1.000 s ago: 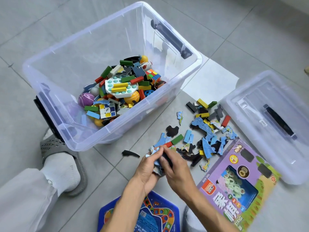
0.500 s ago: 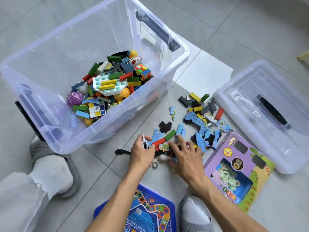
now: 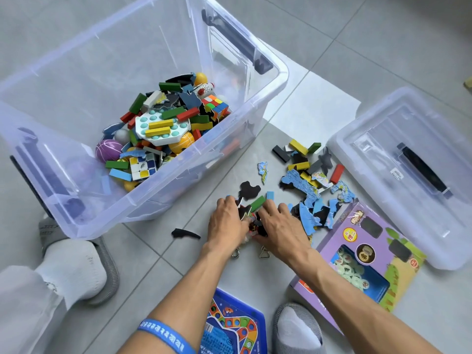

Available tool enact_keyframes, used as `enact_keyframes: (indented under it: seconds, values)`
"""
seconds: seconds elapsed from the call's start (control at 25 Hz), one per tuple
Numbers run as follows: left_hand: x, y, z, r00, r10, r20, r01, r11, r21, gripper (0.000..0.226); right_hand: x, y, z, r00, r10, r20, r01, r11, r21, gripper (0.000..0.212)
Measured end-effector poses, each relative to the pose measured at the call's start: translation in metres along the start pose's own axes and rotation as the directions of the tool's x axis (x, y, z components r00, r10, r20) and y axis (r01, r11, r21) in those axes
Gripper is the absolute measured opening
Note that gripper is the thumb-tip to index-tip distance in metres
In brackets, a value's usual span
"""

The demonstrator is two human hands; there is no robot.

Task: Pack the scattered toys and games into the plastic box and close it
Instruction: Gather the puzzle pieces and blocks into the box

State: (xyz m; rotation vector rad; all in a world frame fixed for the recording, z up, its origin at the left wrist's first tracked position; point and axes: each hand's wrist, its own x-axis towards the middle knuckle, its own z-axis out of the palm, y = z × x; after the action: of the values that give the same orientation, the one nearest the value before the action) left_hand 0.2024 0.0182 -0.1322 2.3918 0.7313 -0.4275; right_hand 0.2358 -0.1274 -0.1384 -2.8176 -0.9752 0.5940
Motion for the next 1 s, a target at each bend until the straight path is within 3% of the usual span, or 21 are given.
enact_keyframes:
  seconds: [0.12, 0.32, 0.48, 0.56, 0.6, 0.64, 0.72, 0.84, 0.92, 1.0]
  values:
    - [0.004, -0.003, 0.000, 0.998, -0.011, 0.060, 0.009, 1.000, 0.022, 0.042, 0.009, 0.002, -0.006, 0.997, -0.008, 0.072, 0.005, 0.999, 0.042, 0.042]
    - [-0.005, -0.008, 0.001, 1.000, 0.024, -0.014, -0.025, 0.998, -0.055, 0.044, 0.006, -0.002, -0.010, 0.999, 0.013, 0.049, -0.021, 0.986, 0.163, 0.032]
    - [-0.004, -0.007, 0.001, 0.998, -0.033, 0.062, 0.048, 0.967, -0.252, 0.029, 0.004, -0.011, -0.004, 0.987, 0.132, 0.091, -0.148, 0.968, 0.204, 0.024]
    - [-0.007, -0.003, 0.005, 0.993, -0.068, 0.094, 0.100, 0.915, -0.391, 0.024, 0.003, -0.014, -0.001, 0.963, 0.242, 0.120, -0.269, 0.899, 0.346, 0.023]
    - [-0.008, 0.001, 0.004, 0.987, -0.120, 0.107, 0.157, 0.865, -0.478, 0.021, 0.002, -0.016, -0.001, 0.936, 0.321, 0.143, -0.348, 0.796, 0.494, 0.022]
    - [-0.010, 0.004, 0.000, 0.976, -0.189, 0.113, 0.219, 0.788, -0.576, 0.016, 0.004, -0.019, -0.002, 0.898, 0.400, 0.184, -0.414, 0.624, 0.662, 0.019]
    - [-0.020, 0.010, -0.010, 0.936, -0.298, 0.185, 0.327, 0.546, -0.772, 0.008, 0.003, -0.028, -0.013, 0.816, 0.496, 0.295, -0.416, 0.151, 0.897, 0.012]
    - [-0.053, 0.017, -0.047, 0.929, -0.251, 0.272, 0.330, 0.226, -0.917, 0.015, -0.007, -0.049, -0.049, 0.808, 0.397, 0.435, -0.279, -0.392, 0.876, 0.013]
    - [-0.078, 0.022, -0.077, 0.941, -0.181, 0.288, 0.308, 0.093, -0.947, 0.017, -0.014, -0.065, -0.081, 0.848, 0.250, 0.468, -0.268, -0.559, 0.785, 0.007]
    - [-0.099, 0.028, -0.115, 0.966, -0.127, 0.223, 0.230, 0.042, -0.972, 0.017, -0.017, -0.090, -0.118, 0.905, 0.148, 0.400, -0.249, -0.578, 0.777, 0.011]
